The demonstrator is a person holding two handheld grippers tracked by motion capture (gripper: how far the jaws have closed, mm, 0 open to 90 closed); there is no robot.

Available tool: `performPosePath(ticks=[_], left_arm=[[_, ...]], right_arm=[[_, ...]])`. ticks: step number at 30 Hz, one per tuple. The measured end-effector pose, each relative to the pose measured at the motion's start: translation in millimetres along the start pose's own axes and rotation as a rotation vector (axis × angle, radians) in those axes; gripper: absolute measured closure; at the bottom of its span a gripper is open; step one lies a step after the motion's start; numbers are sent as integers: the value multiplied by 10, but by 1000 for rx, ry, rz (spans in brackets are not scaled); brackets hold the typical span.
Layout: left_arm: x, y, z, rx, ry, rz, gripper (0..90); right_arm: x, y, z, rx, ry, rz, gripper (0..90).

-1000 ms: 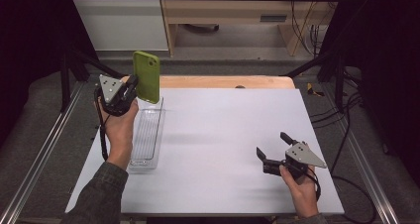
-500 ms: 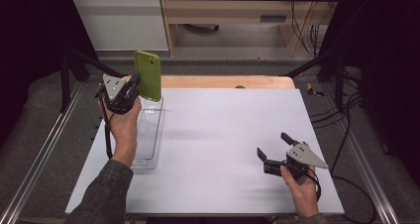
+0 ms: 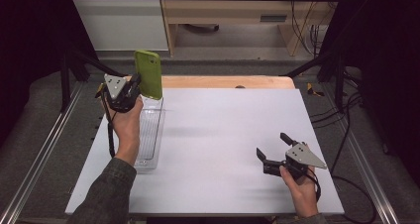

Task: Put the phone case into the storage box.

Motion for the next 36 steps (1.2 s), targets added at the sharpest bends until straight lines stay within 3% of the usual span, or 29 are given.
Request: performPosePath(ticks=[18, 27, 36], left_arm=[[-54, 10, -104, 22, -16, -10, 877], [-56, -13, -126, 24, -20, -13, 877], [-42, -22, -159, 30, -25, -9, 877]], right_arm=[[33, -63, -28, -15, 2, 32, 31], [46, -87, -46, -62, 8, 55, 31], [41, -144, -78, -42, 11, 69, 28]])
Point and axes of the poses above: each handheld gripper's, and its own axes: x roughly backward along the jaws, z roughly out of its top, y roughly to its right, the point moved 9 cm from there along -x, roughly forward along the jaws, and after that the axes turned 9 degrees about -z, right-handed, at the moved point
